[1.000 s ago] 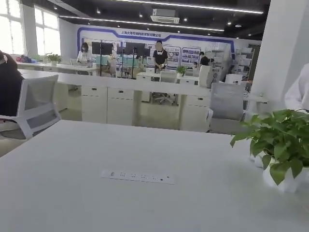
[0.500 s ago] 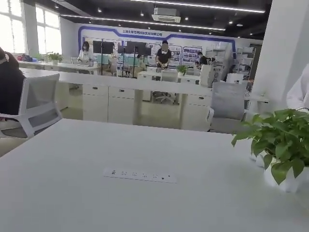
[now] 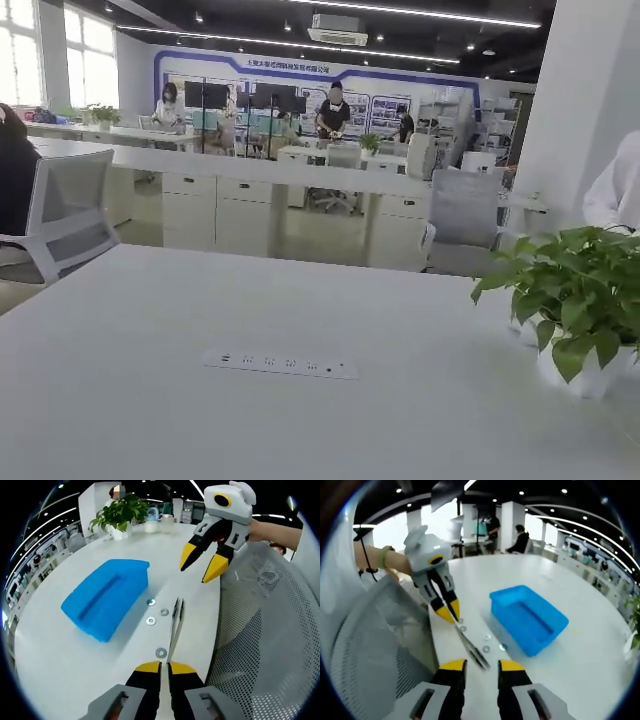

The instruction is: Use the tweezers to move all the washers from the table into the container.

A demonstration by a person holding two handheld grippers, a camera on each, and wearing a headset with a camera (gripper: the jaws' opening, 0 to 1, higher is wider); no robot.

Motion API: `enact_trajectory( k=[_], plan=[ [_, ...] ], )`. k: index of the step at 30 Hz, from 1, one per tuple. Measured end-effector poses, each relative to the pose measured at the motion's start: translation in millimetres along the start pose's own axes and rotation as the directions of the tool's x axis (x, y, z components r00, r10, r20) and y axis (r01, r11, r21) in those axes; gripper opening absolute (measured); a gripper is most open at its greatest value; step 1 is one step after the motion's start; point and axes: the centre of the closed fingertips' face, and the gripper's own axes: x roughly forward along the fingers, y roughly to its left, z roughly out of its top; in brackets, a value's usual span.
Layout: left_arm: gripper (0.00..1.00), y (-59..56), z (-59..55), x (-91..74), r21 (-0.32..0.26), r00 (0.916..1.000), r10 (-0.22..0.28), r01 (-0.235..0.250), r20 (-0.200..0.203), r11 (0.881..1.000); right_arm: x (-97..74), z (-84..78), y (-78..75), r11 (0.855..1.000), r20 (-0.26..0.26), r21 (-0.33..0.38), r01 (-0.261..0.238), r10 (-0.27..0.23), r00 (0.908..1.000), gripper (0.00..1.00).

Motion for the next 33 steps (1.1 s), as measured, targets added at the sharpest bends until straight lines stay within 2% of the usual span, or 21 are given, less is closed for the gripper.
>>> enact_trajectory(
  k=[7,14,15,18,25,31,33],
  plan=[
    [0.00,-6.8,-2.1,7.6,0.046,0.9994,-0.012,0.014,-0.033,0.999,6.9,-0.6,1.6,1.000,-0.002,0.008,-0.011,0.011,0.9999,0.22],
    [0.00,-11.3,0.3,8.6,0.111,0.9987,-0.031,0.035,-0.041,0.993,14.9,-1.7,6.6,0.999,-0.015,-0.005,-0.034,0.034,0.9993,0.22],
    [0.00,-13.4,1.9,6.2,0.113,0.9984,-0.043,0.046,-0.037,0.993,15.9,-1.8,6.8,0.999,-0.017,-0.009,-0.036,0.036,0.9992,0.22],
    [0.00,-14.1,7.8,-4.1,0.134,0.9991,-0.038,0.041,-0.020,0.990,19.6,-1.6,9.6,0.999,-0.024,-0.024,-0.047,0.047,0.9986,0.23],
    [0.00,-21.9,30.0,-35.5,0.162,0.9983,-0.023,0.014,0.053,0.987,30.2,-0.8,19.9,0.994,-0.045,-0.066,-0.086,0.083,0.9956,0.24],
    [0.00,-30.8,39.1,-56.0,0.151,0.9968,-0.017,0.005,0.078,0.989,42.9,1.7,35.0,0.980,-0.076,-0.132,-0.152,0.143,0.9869,0.24],
    [0.00,-33.9,40.9,-60.0,0.142,0.9965,-0.019,0.008,0.081,0.990,49.0,1.3,41.1,0.971,-0.093,-0.155,-0.182,0.169,0.9812,0.24]
  ],
)
